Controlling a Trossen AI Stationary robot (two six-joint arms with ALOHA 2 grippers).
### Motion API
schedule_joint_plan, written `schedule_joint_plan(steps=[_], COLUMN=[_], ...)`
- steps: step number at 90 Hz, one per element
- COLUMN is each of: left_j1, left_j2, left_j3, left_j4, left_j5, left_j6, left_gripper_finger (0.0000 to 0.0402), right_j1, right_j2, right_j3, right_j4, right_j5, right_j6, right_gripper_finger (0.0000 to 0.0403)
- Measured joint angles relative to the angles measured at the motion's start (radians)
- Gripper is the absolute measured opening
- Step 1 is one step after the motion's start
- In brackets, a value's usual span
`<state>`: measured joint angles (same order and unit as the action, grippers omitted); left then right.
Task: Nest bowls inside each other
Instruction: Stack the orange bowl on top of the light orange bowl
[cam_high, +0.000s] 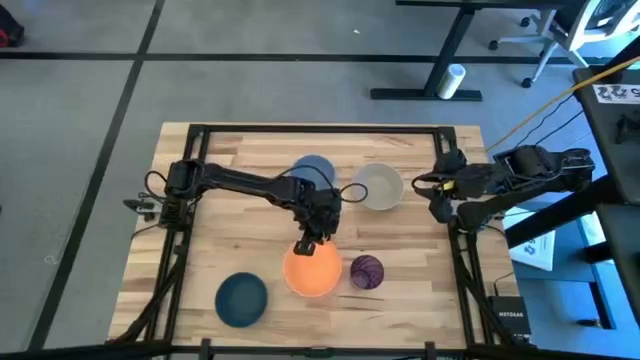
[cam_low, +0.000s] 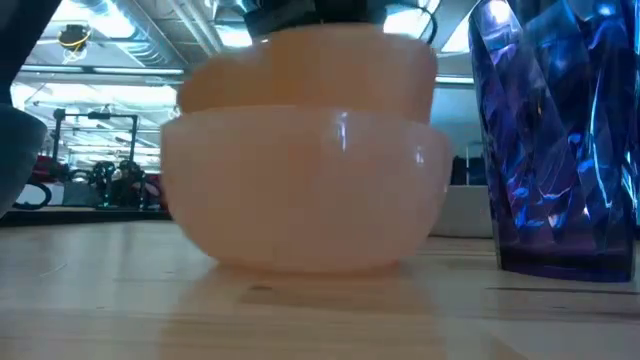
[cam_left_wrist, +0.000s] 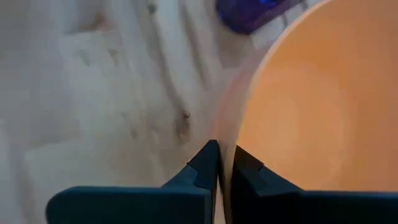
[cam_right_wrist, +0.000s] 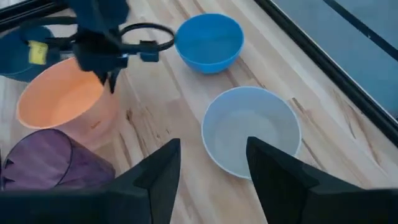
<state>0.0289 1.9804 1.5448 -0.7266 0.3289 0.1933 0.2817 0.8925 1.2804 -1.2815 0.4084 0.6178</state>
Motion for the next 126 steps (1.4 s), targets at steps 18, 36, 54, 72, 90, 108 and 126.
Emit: schedule_joint_plan(steps=[18,36,54,72,90,108,126], left_j1=[0.047,0.06,0.066,0.078,0.089,0.09,0.087], left_j2=[0.0,0.0,-0.002,-0.005,-0.01,-0.01,-0.01], left_j3=[0.0,-0.011,-0.066,-0.073,-0.073,-0.073,-0.073], left_j4=[-0.046,-0.073,-0.057,-0.048,-0.053,-0.061,-0.087], left_j5=[-0.001,0.001,0.008,0.024,0.023,0.023,0.025], left_j6=[0.035,0.058,0.06,0.058,0.071,0.081,0.088], left_gripper_finger=[0.0,0.0,0.0,0.0005,0.0039,0.0076,0.0104], right_j1=[0.0,0.0,0.0,-0.001,-0.001,-0.001,-0.001], right_j2=[0.0,0.0,0.0,0.0,0.0,0.0,0.0], right_j3=[0.0,0.0,0.0,0.0,0.0,0.0,0.0], right_j4=[0.0,0.0,0.0,0.0,0.0,0.0,0.001], right_j5=[0.0,0.0,-0.001,-0.009,-0.009,-0.009,-0.009], right_j6=[0.0,0.0,0.002,0.002,0.002,0.003,0.003], right_gripper_finger=[0.017,0.017,0.017,0.017,0.017,0.017,0.017])
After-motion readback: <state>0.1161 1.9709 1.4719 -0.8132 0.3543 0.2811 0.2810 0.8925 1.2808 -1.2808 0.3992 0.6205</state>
